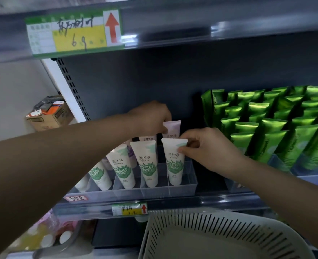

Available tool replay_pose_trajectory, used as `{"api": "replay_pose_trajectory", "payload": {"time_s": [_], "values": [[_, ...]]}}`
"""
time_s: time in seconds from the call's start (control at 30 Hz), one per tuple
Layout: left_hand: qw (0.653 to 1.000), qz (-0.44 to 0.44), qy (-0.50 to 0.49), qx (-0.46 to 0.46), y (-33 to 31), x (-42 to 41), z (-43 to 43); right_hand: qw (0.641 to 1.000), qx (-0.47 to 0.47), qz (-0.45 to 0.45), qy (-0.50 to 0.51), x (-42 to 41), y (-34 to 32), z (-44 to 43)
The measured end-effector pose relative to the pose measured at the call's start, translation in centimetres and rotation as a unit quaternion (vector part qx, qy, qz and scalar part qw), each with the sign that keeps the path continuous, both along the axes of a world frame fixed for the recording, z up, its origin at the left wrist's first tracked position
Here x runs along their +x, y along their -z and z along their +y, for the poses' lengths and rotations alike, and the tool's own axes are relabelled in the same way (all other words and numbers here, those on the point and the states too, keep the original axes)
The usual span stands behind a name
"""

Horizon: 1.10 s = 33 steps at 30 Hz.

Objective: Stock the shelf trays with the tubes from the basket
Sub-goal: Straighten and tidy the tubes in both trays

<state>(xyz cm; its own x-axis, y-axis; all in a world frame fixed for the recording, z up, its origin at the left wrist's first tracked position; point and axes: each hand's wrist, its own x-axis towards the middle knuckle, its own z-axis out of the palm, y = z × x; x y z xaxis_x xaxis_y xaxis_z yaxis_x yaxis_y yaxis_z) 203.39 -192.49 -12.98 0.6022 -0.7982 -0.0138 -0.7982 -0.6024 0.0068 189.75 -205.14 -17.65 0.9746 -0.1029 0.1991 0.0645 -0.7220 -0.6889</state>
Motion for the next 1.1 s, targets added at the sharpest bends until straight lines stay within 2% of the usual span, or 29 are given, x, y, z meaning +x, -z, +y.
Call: {"api": "replay_pose_trajectory", "payload": {"time_s": [0.53,0.8,0.97,1.1], "values": [[0.999,-0.015,-0.034,-0.025,0.4,-1.3,0.4,1.000,0.017,0.002,-0.009,0.3,0.4,0.0],[0.998,0.004,-0.041,-0.048,0.0,-2.4,0.6,0.999,0.022,-0.003,-0.032,-0.7,-0.2,0.0],[0.996,-0.022,-0.032,-0.074,-0.9,-4.4,1.1,0.995,-0.090,-0.038,-0.022,-2.1,-1.5,-0.3],[0.993,-0.088,-0.004,-0.079,-1.3,-7.7,1.9,0.985,-0.168,-0.042,-0.027,-4.0,-2.9,-0.2]]}}
